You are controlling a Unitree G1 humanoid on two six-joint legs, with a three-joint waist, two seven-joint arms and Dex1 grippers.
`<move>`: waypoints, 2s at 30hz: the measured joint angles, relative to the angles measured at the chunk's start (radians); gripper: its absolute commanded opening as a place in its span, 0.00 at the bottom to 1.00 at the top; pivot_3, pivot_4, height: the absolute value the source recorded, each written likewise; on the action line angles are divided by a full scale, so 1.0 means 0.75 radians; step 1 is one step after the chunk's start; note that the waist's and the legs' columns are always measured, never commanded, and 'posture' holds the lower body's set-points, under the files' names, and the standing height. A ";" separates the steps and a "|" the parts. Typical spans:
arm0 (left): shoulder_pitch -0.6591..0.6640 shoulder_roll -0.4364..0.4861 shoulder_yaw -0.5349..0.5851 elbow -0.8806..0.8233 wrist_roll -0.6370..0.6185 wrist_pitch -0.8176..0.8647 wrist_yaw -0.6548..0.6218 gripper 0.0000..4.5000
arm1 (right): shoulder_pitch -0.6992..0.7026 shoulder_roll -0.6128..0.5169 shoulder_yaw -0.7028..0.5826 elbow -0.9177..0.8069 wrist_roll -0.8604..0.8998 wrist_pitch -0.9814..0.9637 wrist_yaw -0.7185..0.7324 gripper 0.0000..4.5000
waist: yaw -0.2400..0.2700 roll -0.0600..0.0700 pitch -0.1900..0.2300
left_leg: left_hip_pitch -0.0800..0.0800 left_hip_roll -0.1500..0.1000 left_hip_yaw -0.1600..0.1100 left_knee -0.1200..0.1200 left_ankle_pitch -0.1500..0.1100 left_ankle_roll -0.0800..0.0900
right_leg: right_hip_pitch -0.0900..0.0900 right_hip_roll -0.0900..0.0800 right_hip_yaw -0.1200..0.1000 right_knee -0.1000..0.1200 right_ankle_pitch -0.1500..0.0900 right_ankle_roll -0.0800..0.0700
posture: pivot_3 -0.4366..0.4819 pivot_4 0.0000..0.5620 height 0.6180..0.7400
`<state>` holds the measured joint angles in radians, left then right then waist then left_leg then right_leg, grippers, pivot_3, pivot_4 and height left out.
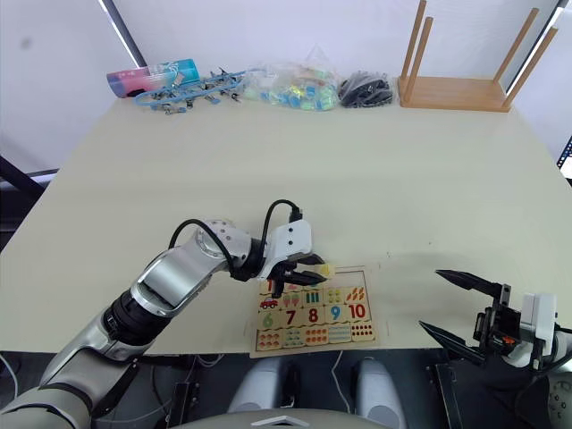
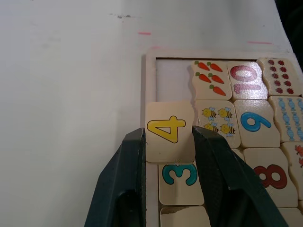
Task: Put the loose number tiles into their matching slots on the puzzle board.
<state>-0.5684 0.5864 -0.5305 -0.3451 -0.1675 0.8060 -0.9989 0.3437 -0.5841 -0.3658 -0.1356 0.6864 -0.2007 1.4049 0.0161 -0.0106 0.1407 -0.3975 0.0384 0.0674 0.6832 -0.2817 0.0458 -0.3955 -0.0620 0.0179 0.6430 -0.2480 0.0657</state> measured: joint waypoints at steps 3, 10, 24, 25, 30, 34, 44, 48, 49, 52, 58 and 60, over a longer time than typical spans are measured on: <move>-0.009 -0.018 -0.030 0.000 0.011 0.000 0.006 0.21 | -0.007 0.000 0.003 0.000 -0.004 0.000 -0.002 1.00 | 0.000 0.000 0.000 | 0.000 0.000 0.000 0.000 0.000 0.000 | 0.000 0.000 0.000 0.000 0.000 0.000 | 0.48 0.27 0.98; -0.015 -0.020 -0.042 0.000 0.026 -0.001 0.005 0.21 | -0.007 0.017 0.009 0.000 -0.017 -0.002 -0.018 1.00 | 0.000 0.000 0.000 | 0.000 0.000 0.000 0.000 0.000 0.000 | 0.000 0.000 0.000 0.000 0.000 0.000 | 0.48 0.27 0.98; -0.027 -0.021 -0.084 0.000 0.035 0.009 -0.011 0.21 | 0.004 0.028 0.012 0.000 -0.025 -0.008 -0.023 1.00 | -0.001 0.000 0.000 | 0.000 0.000 0.000 0.000 0.000 0.000 | 0.000 0.000 0.000 0.000 0.000 0.000 | 0.48 0.27 0.98; -0.027 -0.022 -0.087 0.000 0.036 0.015 -0.010 0.21 | 0.005 0.028 0.012 0.000 -0.025 -0.008 -0.024 1.00 | 0.000 0.000 0.000 | 0.000 0.000 0.000 0.000 0.000 0.000 | 0.000 0.000 0.000 0.000 0.000 0.000 | 0.48 0.27 0.98; -0.027 -0.040 -0.091 0.000 0.037 0.023 0.005 0.21 | 0.008 0.029 0.012 0.000 -0.025 -0.009 -0.024 1.00 | -0.001 0.000 0.000 | 0.000 0.000 0.000 0.000 0.000 0.000 | 0.000 0.000 0.000 0.000 0.000 0.000 | 0.48 0.27 0.98; -0.027 -0.041 -0.092 0.002 0.044 0.021 0.013 0.21 | 0.018 0.029 0.012 0.000 -0.026 -0.009 -0.025 1.00 | 0.000 0.000 0.000 | 0.000 0.000 0.000 0.000 0.000 0.000 | 0.000 0.000 0.000 0.000 0.000 0.000 | 0.48 0.27 0.98; -0.027 -0.058 -0.094 0.009 0.066 0.016 0.024 0.21 | 0.021 0.028 0.012 0.000 -0.026 -0.013 -0.025 1.00 | 0.000 0.000 0.000 | 0.000 0.000 0.000 0.000 0.000 0.000 | 0.000 0.000 0.000 0.000 0.000 0.000 | 0.48 0.27 0.98; -0.027 -0.058 -0.097 0.009 0.071 0.016 0.024 0.21 | 0.026 0.029 0.012 0.000 -0.026 -0.015 -0.026 1.00 | 0.000 0.000 0.000 | 0.000 0.000 0.000 0.000 0.000 0.000 | 0.000 0.000 0.000 0.000 0.000 0.000 | 0.48 0.27 0.98; -0.027 -0.058 -0.098 0.009 0.073 0.017 0.024 0.21 | 0.026 0.028 0.012 0.000 -0.026 -0.015 -0.026 1.00 | 0.000 0.000 0.000 | 0.000 0.000 0.000 0.000 0.000 0.000 | 0.000 0.000 0.000 0.000 0.000 0.000 | 0.48 0.27 0.98; -0.027 -0.057 -0.103 0.009 0.077 0.019 0.022 0.21 | 0.028 0.028 0.012 -0.001 -0.026 -0.018 -0.028 1.00 | 0.000 0.000 0.000 | 0.000 0.000 0.000 0.000 0.000 0.000 | 0.000 0.000 0.000 0.000 0.000 0.000 | 0.48 0.27 0.98; -0.027 -0.057 -0.108 0.008 0.077 0.021 0.018 0.21 | 0.033 0.028 0.012 -0.004 -0.026 -0.026 -0.029 1.00 | 0.000 0.000 0.000 | 0.000 0.000 0.000 0.000 0.000 0.000 | 0.000 0.000 0.000 0.000 0.000 0.000 | 0.48 0.27 0.98; -0.027 -0.057 -0.108 0.008 0.078 0.021 0.019 0.21 | 0.034 0.029 0.012 -0.004 -0.026 -0.028 -0.031 1.00 | 0.000 0.000 0.000 | 0.000 0.000 0.000 0.000 0.000 0.000 | 0.000 0.000 0.000 0.000 0.000 0.000 | 0.48 0.27 0.98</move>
<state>-0.5889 0.5434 -0.6118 -0.3388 -0.1091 0.8219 -0.9850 0.3690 -0.5627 -0.3566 -0.1385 0.6668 -0.2214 1.3819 0.0158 -0.0106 0.1407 -0.3975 0.0384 0.0672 0.6834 -0.2817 0.0458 -0.3955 -0.0619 0.0180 0.6430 -0.2480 0.0656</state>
